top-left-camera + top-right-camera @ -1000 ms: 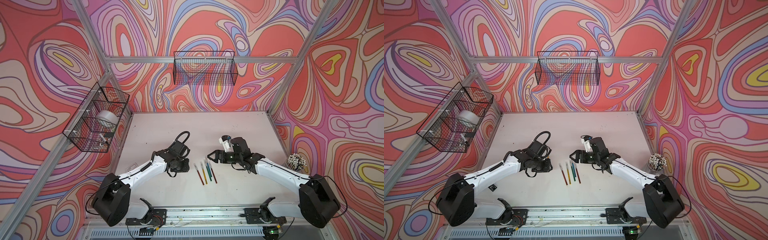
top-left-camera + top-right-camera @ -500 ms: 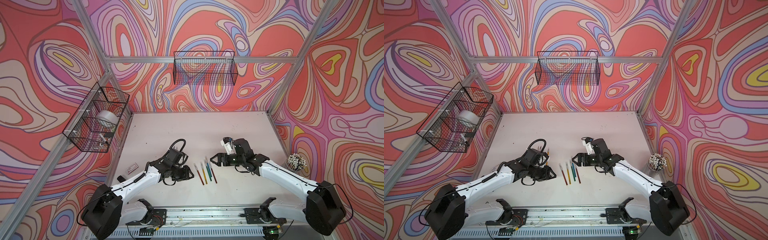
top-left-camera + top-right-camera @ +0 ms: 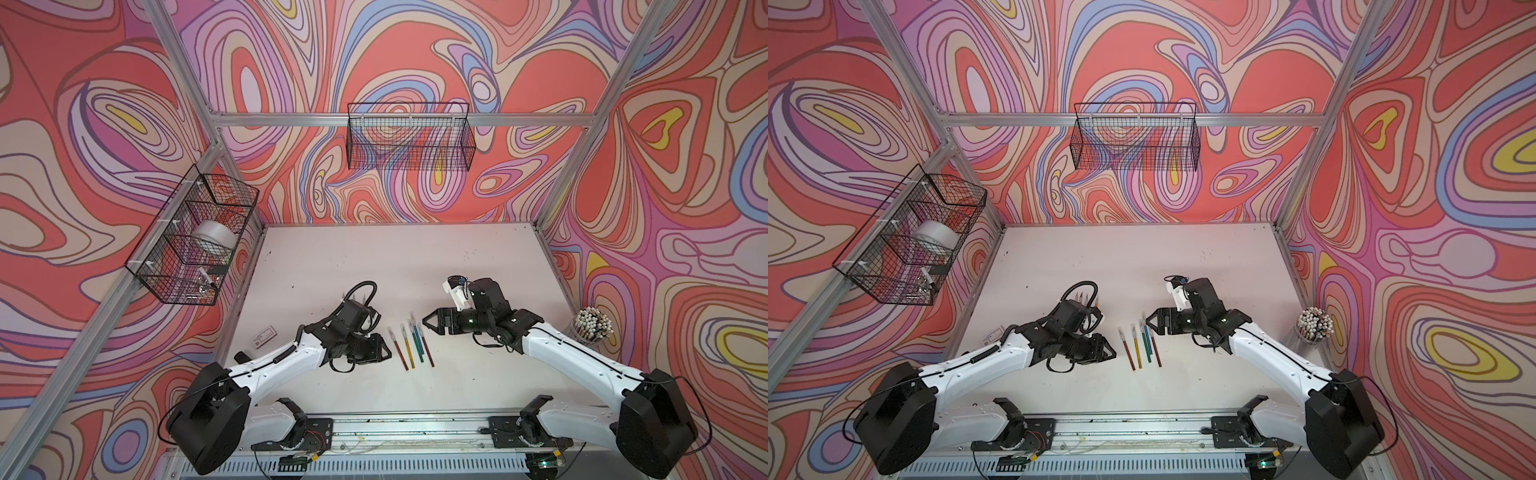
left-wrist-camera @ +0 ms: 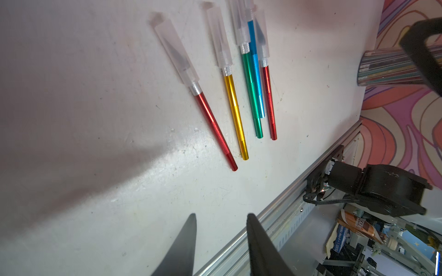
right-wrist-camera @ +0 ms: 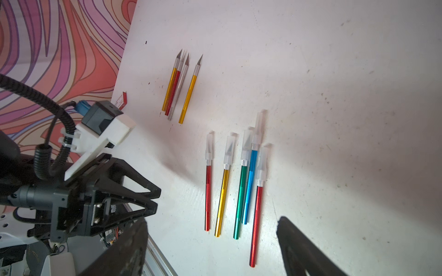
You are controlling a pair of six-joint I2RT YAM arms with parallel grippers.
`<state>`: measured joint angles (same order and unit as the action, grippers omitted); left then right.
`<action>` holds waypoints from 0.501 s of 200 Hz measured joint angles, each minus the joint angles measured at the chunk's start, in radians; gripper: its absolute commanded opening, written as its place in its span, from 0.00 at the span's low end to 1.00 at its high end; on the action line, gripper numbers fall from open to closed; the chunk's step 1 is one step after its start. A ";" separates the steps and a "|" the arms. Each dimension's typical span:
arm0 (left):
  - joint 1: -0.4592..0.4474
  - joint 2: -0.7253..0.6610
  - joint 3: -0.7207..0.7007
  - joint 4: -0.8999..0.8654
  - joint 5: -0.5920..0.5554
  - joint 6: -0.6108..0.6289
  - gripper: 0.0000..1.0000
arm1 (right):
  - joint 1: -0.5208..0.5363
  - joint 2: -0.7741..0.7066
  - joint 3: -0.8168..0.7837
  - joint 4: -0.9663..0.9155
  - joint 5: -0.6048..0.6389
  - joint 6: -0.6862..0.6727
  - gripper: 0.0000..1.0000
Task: Remove protective caps from carving knives
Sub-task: Pick up the carving knife from the center of the board.
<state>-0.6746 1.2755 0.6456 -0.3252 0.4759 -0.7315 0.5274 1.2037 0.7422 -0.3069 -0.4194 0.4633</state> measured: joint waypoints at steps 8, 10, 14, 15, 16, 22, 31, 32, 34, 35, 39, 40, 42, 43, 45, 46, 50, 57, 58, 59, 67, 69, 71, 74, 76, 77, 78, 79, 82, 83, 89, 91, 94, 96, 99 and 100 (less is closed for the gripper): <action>-0.014 0.014 0.011 -0.003 -0.018 -0.005 0.35 | 0.000 -0.001 0.000 -0.001 0.002 0.000 0.86; -0.019 0.019 0.015 -0.004 -0.024 -0.007 0.35 | 0.000 -0.002 0.000 -0.002 0.002 0.000 0.86; -0.026 0.026 0.021 -0.005 -0.034 -0.010 0.35 | 0.000 -0.002 0.000 -0.002 0.003 0.000 0.86; -0.028 0.027 0.023 -0.006 -0.036 -0.010 0.35 | 0.000 -0.003 0.000 -0.002 0.004 0.000 0.86; -0.029 0.029 0.024 -0.006 -0.039 -0.011 0.35 | 0.000 -0.003 0.000 -0.003 0.004 0.000 0.86; -0.040 0.040 0.037 -0.010 -0.054 -0.016 0.34 | 0.000 -0.005 0.000 -0.004 0.005 -0.001 0.86; -0.055 0.056 0.055 -0.015 -0.076 -0.028 0.34 | 0.000 -0.007 0.000 -0.005 0.008 -0.002 0.86; -0.056 0.058 0.056 -0.016 -0.078 -0.029 0.34 | 0.000 -0.007 0.000 -0.005 0.008 -0.002 0.86; -0.060 0.062 0.061 -0.017 -0.085 -0.032 0.34 | 0.000 -0.008 0.000 -0.006 0.009 -0.002 0.86; -0.060 0.063 0.062 -0.018 -0.086 -0.033 0.34 | 0.000 -0.008 0.000 -0.006 0.009 -0.002 0.86; -0.066 0.071 0.069 -0.020 -0.096 -0.040 0.34 | 0.000 -0.009 0.000 -0.008 0.011 -0.002 0.86; -0.068 0.072 0.070 -0.021 -0.098 -0.041 0.34 | 0.000 -0.009 0.000 -0.008 0.011 -0.003 0.86; -0.069 0.074 0.073 -0.022 -0.102 -0.042 0.34 | 0.000 -0.009 0.000 -0.009 0.012 -0.003 0.86; -0.072 0.077 0.076 -0.023 -0.106 -0.046 0.34 | 0.000 -0.009 0.000 -0.009 0.012 -0.003 0.86; -0.074 0.080 0.079 -0.024 -0.111 -0.049 0.34 | 0.000 -0.010 0.000 -0.010 0.013 -0.003 0.86; -0.075 0.081 0.080 -0.024 -0.112 -0.051 0.34 | 0.000 -0.010 0.000 -0.010 0.013 -0.003 0.86; -0.080 0.087 0.085 -0.025 -0.121 -0.057 0.34 | 0.000 -0.010 0.000 -0.011 0.013 -0.003 0.86; -0.089 0.097 0.095 -0.031 -0.139 -0.070 0.34 | 0.001 -0.011 0.000 -0.014 0.015 -0.003 0.86; -0.090 0.098 0.095 -0.032 -0.141 -0.071 0.34 | 0.001 -0.011 0.000 -0.014 0.015 -0.003 0.86; -0.092 0.099 0.097 -0.032 -0.143 -0.072 0.34 | 0.001 -0.011 0.000 -0.014 0.016 -0.003 0.86; -0.101 0.110 0.106 -0.041 -0.163 -0.087 0.34 | 0.001 -0.011 0.000 -0.018 0.017 -0.003 0.86; -0.104 0.113 0.109 -0.045 -0.168 -0.091 0.34 | 0.001 -0.011 0.000 -0.018 0.018 -0.003 0.86; -0.106 0.116 0.111 -0.047 -0.171 -0.094 0.33 | 0.001 -0.011 0.000 -0.019 0.019 -0.003 0.86; -0.110 0.122 0.116 -0.050 -0.180 -0.100 0.34 | 0.001 -0.011 0.000 -0.020 0.020 -0.003 0.86; -0.112 0.124 0.118 -0.052 -0.184 -0.103 0.34 | 0.001 -0.011 0.000 -0.021 0.020 -0.003 0.86; -0.114 0.128 0.120 -0.054 -0.188 -0.106 0.33 | 0.001 -0.011 0.000 -0.021 0.021 -0.003 0.86; -0.116 0.129 0.122 -0.055 -0.190 -0.108 0.34 | 0.001 -0.011 0.000 -0.022 0.021 -0.003 0.86; -0.117 0.131 0.123 -0.056 -0.192 -0.109 0.34 | 0.001 -0.011 0.000 -0.022 0.021 -0.003 0.86; -0.122 0.137 0.129 -0.062 -0.201 -0.114 0.34 | 0.001 -0.011 0.000 -0.023 0.022 -0.003 0.86; -0.123 0.139 0.130 -0.063 -0.203 -0.116 0.34 | 0.001 -0.011 0.000 -0.023 0.023 -0.003 0.86; -0.133 0.151 0.140 -0.074 -0.217 -0.125 0.34 | 0.001 -0.011 0.000 -0.024 0.024 -0.003 0.86; -0.137 0.156 0.145 -0.077 -0.221 -0.130 0.34 | 0.001 -0.011 0.000 -0.024 0.024 -0.003 0.86; -0.142 0.162 0.150 -0.083 -0.229 -0.135 0.34 | 0.001 -0.012 0.000 -0.024 0.025 -0.003 0.86; -0.145 0.164 0.153 -0.085 -0.232 -0.137 0.34 | 0.001 -0.012 0.000 -0.024 0.026 -0.003 0.86; -0.150 0.171 0.159 -0.090 -0.238 -0.142 0.34 | 0.001 -0.012 0.000 -0.024 0.027 -0.003 0.86; -0.151 0.173 0.160 -0.092 -0.240 -0.143 0.34 | 0.001 -0.012 0.000 -0.024 0.027 -0.003 0.86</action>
<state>-0.8261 1.4483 0.8059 -0.4171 0.2356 -0.8749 0.5282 1.1915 0.7418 -0.3305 -0.3923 0.4606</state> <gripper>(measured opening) 0.338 0.856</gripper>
